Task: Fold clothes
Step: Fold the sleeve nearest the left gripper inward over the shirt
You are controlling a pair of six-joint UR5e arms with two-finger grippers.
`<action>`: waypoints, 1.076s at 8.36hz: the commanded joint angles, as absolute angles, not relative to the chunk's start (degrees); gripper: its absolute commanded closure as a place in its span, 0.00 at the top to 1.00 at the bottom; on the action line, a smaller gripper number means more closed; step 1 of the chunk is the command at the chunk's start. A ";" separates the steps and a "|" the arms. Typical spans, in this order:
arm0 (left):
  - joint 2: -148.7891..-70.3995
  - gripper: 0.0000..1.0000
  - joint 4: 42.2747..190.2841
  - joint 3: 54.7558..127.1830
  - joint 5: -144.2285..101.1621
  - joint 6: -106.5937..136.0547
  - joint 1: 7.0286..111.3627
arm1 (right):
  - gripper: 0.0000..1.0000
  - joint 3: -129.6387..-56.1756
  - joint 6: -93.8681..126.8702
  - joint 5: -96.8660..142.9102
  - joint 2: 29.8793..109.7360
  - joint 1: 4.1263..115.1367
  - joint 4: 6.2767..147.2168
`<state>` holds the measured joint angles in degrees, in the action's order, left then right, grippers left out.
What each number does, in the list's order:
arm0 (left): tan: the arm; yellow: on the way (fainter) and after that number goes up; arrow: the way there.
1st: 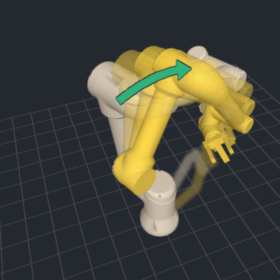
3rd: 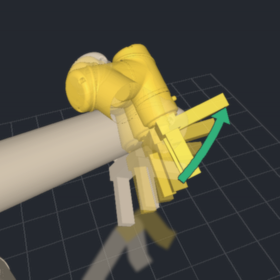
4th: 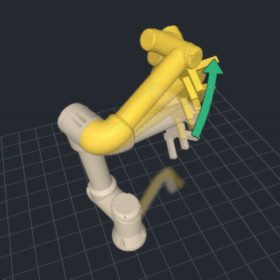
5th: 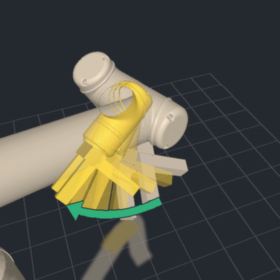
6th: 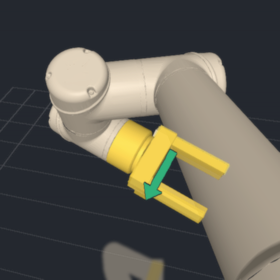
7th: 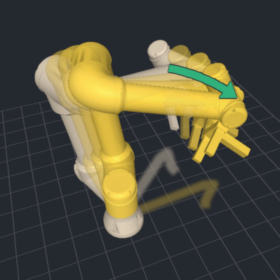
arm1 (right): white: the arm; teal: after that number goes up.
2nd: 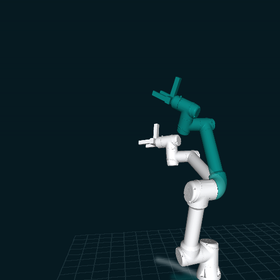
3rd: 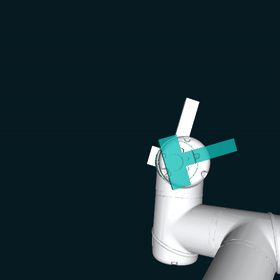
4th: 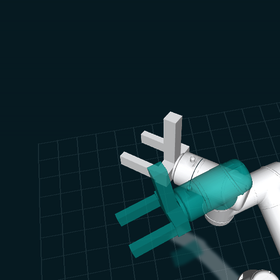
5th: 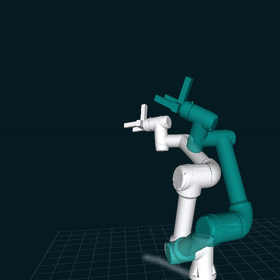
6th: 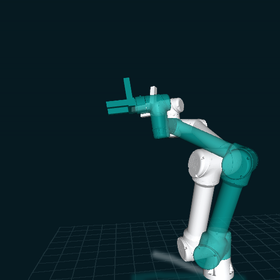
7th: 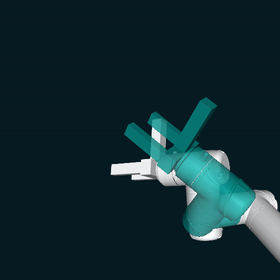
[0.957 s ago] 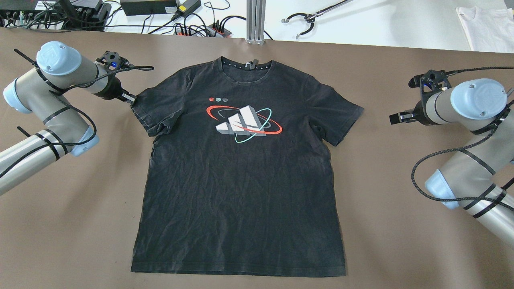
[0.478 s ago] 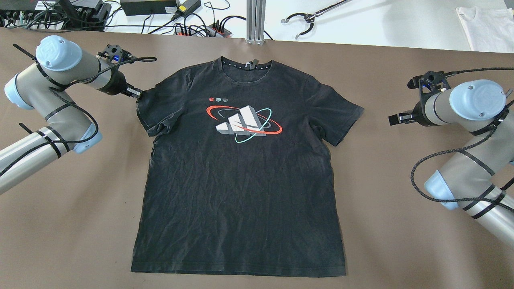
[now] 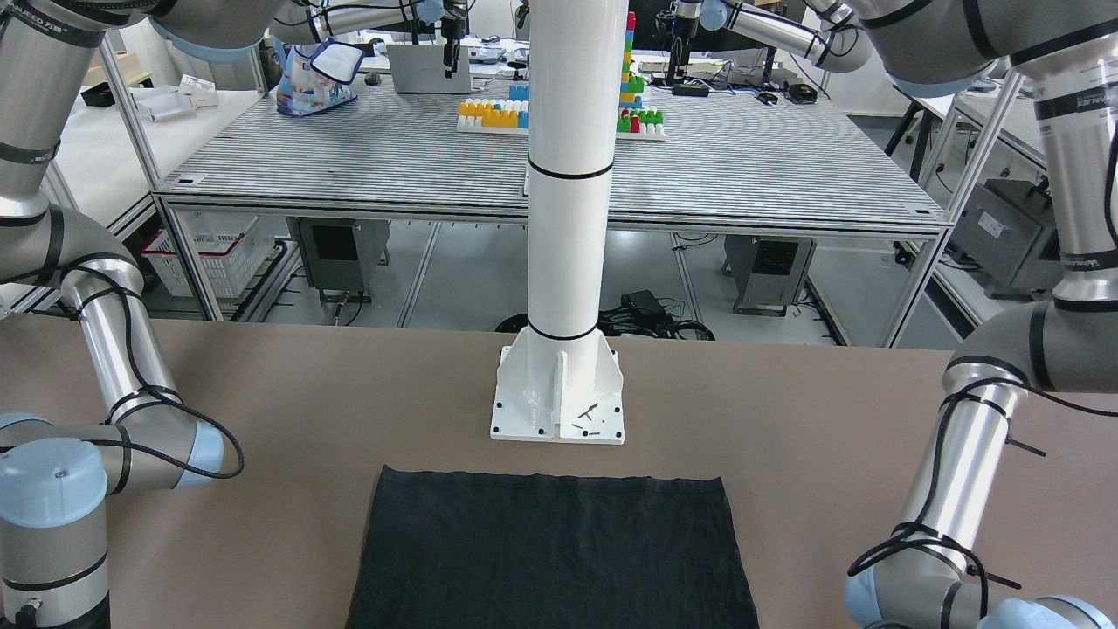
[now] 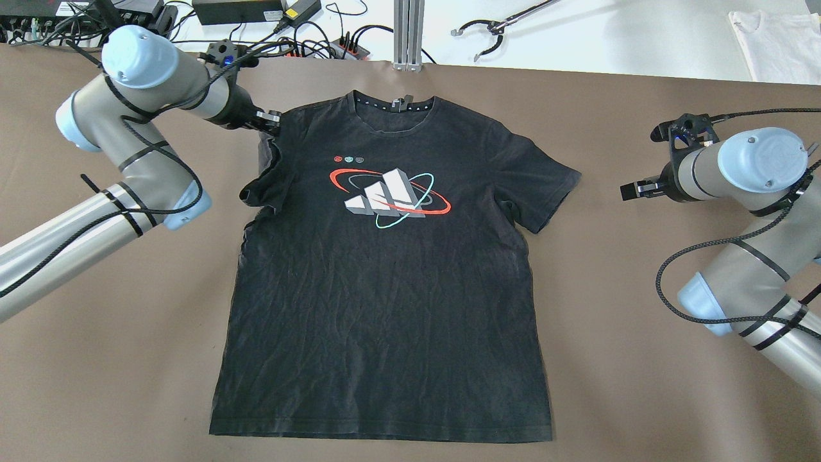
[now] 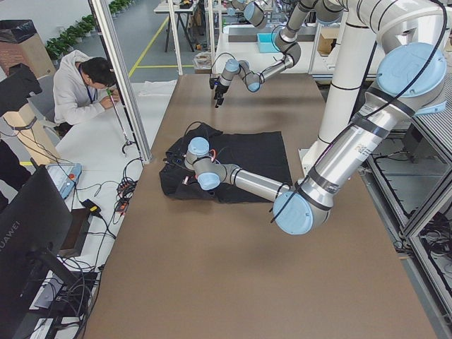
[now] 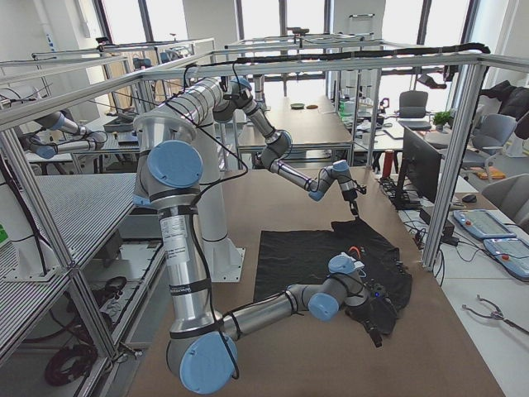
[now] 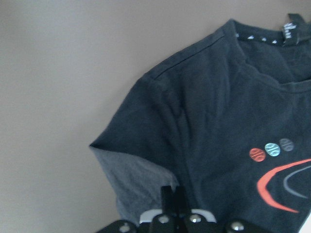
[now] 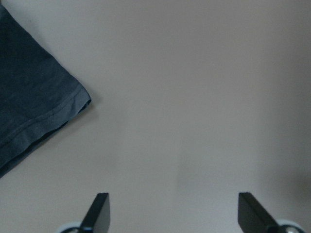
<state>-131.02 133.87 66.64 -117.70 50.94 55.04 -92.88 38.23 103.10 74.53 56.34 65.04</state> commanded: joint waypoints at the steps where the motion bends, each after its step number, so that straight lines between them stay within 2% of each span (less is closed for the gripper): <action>1: -137.96 0.00 128.60 65.84 -109.55 58.33 48.54 | 0.94 -92.81 38.23 103.10 74.53 56.34 65.04; 4: -142.19 0.00 127.00 62.16 -103.02 61.34 44.30 | 0.94 -92.64 38.23 103.10 74.53 56.34 65.04; 6: -142.38 0.02 127.09 61.35 -103.01 61.26 44.38 | 0.94 -92.64 38.23 103.10 74.44 56.34 65.13; 7: -142.38 0.92 127.18 61.35 -103.01 61.17 44.47 | 0.94 -92.55 38.23 103.10 74.36 56.34 65.13; 8: -142.56 1.00 127.61 62.04 -103.53 62.04 45.34 | 0.94 -92.37 38.32 103.10 74.18 56.34 65.13; 9: -143.34 1.00 127.53 62.14 -105.54 62.22 46.66 | 0.94 -92.03 39.36 103.10 73.57 56.34 65.13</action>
<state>-142.46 127.35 61.75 -103.36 61.58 44.92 -92.48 38.31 103.10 74.28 56.34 65.12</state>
